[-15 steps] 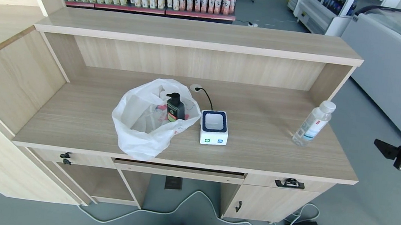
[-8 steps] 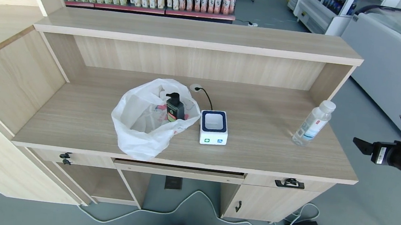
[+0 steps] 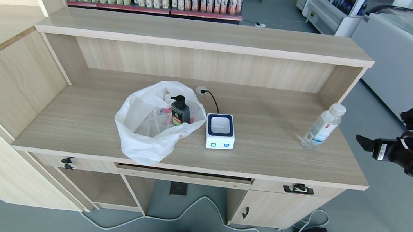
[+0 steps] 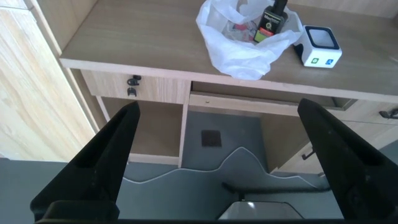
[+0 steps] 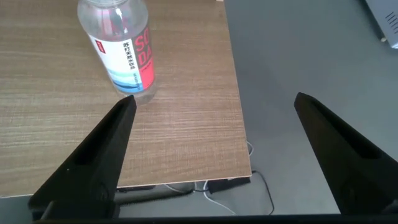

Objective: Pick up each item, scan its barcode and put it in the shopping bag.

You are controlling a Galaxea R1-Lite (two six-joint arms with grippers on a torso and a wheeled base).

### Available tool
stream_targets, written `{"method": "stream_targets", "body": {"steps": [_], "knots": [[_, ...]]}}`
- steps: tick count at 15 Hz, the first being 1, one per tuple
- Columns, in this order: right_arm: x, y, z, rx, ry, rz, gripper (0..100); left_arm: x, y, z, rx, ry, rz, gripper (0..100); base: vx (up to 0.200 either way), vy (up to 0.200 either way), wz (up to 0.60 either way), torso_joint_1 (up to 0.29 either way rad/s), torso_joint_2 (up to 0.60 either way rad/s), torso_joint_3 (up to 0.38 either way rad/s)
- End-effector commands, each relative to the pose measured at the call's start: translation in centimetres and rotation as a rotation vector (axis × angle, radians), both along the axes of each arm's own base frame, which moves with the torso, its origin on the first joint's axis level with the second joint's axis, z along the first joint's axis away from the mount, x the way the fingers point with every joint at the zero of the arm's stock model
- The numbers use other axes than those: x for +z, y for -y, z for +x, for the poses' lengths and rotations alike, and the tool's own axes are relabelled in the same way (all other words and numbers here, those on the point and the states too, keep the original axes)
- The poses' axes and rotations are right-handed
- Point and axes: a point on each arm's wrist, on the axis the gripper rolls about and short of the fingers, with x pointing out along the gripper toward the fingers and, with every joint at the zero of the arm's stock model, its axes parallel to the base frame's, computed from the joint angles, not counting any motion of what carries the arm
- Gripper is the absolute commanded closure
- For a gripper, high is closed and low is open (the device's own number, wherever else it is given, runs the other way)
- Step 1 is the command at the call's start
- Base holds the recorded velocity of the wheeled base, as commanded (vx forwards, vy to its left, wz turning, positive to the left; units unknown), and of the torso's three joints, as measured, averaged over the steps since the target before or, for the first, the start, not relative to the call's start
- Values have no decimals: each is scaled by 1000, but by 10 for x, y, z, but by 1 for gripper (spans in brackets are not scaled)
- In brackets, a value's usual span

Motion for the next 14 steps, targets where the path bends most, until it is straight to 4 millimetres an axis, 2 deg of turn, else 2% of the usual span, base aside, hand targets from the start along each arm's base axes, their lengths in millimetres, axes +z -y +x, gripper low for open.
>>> {"method": "stream_targets", "body": {"steps": [1, 8, 14], "knots": [[-4, -4, 10, 19, -2, 3, 0, 0, 0, 0, 0, 1, 0, 0, 0, 0, 0, 0, 0, 0], [-21, -11, 31, 48, -9, 7, 0, 0, 0, 0, 0, 1, 0, 0, 0, 0, 0, 0, 0, 0], [-21, -13, 51, 63, 21, 4, 0, 0, 0, 0, 0, 1, 0, 0, 0, 0, 0, 0, 0, 0]]}}
